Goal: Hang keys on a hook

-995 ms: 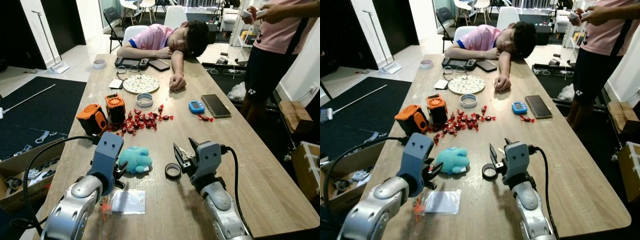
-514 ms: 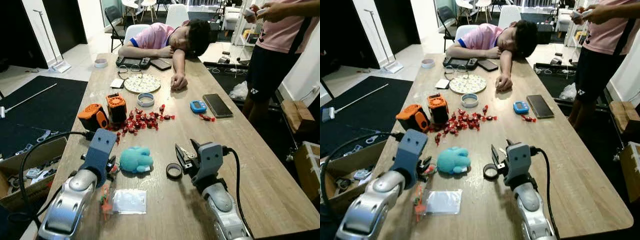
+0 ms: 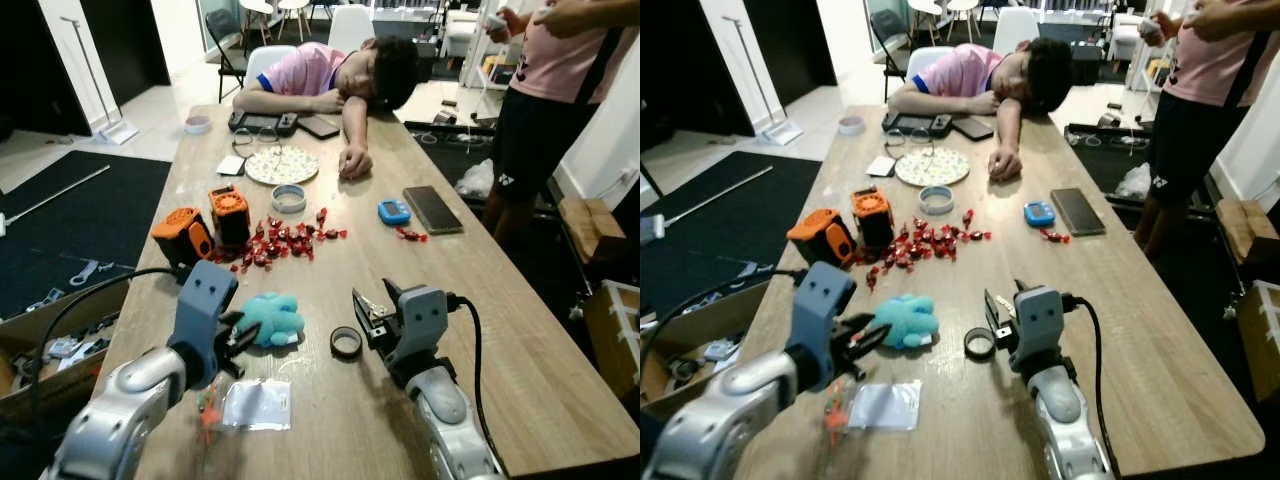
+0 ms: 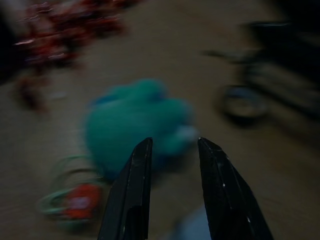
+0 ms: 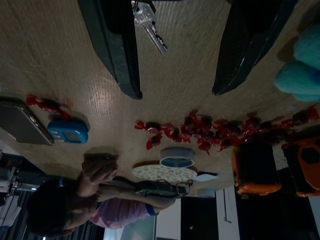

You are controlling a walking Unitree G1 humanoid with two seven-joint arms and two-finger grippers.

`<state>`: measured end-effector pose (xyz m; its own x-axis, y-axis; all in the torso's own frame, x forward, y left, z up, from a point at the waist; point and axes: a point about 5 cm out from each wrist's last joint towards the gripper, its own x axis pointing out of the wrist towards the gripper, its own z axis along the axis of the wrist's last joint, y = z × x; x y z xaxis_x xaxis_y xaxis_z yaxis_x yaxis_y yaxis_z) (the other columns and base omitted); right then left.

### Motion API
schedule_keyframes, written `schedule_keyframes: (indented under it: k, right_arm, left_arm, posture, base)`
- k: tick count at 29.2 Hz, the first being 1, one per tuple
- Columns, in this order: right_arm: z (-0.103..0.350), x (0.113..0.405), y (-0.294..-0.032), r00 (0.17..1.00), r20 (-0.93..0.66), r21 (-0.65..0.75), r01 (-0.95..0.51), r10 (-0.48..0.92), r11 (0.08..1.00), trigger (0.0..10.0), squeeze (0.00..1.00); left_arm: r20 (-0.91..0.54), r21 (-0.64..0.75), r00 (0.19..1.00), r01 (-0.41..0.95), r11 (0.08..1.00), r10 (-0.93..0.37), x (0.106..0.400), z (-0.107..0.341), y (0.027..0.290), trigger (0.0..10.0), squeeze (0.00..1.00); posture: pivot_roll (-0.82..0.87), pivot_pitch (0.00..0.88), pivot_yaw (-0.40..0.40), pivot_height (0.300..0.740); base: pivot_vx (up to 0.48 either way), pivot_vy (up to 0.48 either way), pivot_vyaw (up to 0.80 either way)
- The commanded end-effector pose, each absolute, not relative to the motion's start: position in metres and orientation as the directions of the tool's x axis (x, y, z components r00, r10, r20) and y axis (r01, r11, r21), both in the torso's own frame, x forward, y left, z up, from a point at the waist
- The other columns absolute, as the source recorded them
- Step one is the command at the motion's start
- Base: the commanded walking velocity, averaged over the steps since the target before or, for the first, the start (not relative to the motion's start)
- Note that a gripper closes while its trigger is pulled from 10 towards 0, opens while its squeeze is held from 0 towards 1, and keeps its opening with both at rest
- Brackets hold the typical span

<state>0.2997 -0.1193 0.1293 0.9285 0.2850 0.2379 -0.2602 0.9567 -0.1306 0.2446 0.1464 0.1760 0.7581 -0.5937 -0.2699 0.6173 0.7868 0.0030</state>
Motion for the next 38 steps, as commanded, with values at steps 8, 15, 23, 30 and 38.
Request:
schedule_keyframes:
  k: [8, 15, 23, 30, 38]
  right_arm:
    - [0.124, 0.300, -0.118, 0.933, 0.217, -0.120, -0.265, 0.285, 0.957, 10.0, 0.00]
    - [0.121, 0.304, -0.130, 0.944, 0.200, -0.137, -0.239, 0.264, 0.961, 10.0, 0.00]
    - [0.130, 0.318, -0.184, 0.973, 0.192, -0.223, -0.086, 0.130, 0.971, 10.0, 0.00]
    - [0.121, 0.312, -0.174, 0.965, 0.092, -0.164, -0.229, 0.246, 0.960, 10.0, 0.00]
    - [0.171, 0.297, -0.159, 0.875, 0.084, -0.070, -0.472, 0.477, 0.879, 10.0, 0.00]
  left_arm:
    - [-0.344, -0.011, 0.671, 0.697, 0.717, -0.657, 0.227, 0.155, 0.124, 10.0, 0.00]
    - [-0.385, -0.010, 0.656, 0.701, 0.713, -0.650, 0.229, 0.134, 0.101, 10.0, 0.00]
    - [-0.364, 0.042, 0.689, 0.685, 0.727, -0.627, 0.253, 0.137, 0.078, 10.0, 0.00]
    - [-0.356, 0.106, 0.759, 0.613, 0.783, -0.546, 0.269, 0.140, 0.087, 10.0, 0.00]
    - [-0.350, 0.116, 0.765, 0.608, 0.786, -0.540, 0.273, 0.140, 0.087, 10.0, 0.00]
  posture:
    - [0.10, 0.121, 0.042, 0.740]
    - [0.10, 0.114, 0.032, 0.740]
    - [0.08, 0.124, 0.030, 0.740]
    - [0.07, 0.137, 0.039, 0.740]
    - [0.05, 0.139, 0.030, 0.740]
  base:
    - [0.000, 0.000, 0.00]
    - [0.000, 0.000, 0.00]
    - [0.000, 0.000, 0.00]
    - [0.000, 0.000, 0.00]
    - [0.000, 0.000, 0.00]
